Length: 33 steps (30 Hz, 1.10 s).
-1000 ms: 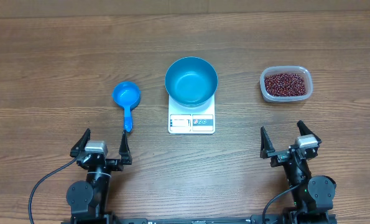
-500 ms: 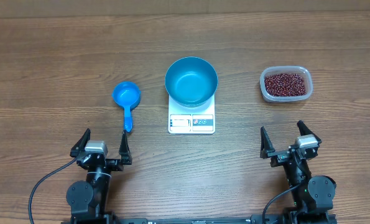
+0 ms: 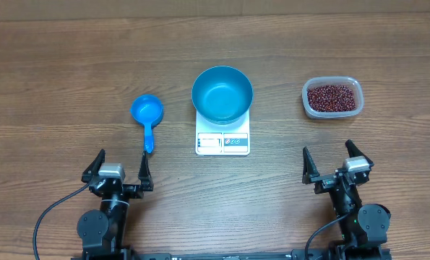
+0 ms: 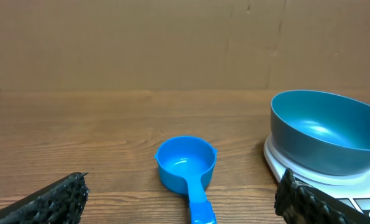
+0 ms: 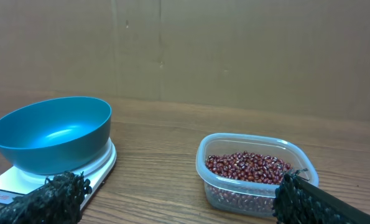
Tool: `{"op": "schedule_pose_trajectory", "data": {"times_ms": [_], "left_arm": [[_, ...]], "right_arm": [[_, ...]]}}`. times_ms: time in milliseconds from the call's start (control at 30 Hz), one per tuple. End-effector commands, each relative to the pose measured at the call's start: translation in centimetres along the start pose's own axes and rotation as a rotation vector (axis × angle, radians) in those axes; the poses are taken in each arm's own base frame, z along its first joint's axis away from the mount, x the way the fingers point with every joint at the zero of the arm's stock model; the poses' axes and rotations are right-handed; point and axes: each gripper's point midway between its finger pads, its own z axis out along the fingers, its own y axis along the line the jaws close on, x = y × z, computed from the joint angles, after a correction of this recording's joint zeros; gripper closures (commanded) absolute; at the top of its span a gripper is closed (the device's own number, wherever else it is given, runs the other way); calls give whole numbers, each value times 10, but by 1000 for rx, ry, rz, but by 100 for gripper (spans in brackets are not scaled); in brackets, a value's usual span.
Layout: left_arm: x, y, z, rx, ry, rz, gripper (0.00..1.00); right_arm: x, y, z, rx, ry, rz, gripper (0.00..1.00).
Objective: Scoop item into bowl and weigh 150g on scale
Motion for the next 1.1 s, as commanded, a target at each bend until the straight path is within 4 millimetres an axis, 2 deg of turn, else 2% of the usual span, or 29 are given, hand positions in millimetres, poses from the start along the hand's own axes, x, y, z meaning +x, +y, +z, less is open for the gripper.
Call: {"op": "schedule_pose_trajectory", "data": {"times_ms": [0, 833, 1067], "left_arm": [[1, 0, 0, -1, -2, -13, 0], [0, -1, -1, 4, 3, -14, 0], [-24, -3, -12, -2, 41, -2, 0]], "right_arm": [[1, 1, 0, -4, -5, -5, 0], [1, 1, 0, -4, -5, -5, 0], [1, 1, 0, -4, -5, -5, 0]]}}
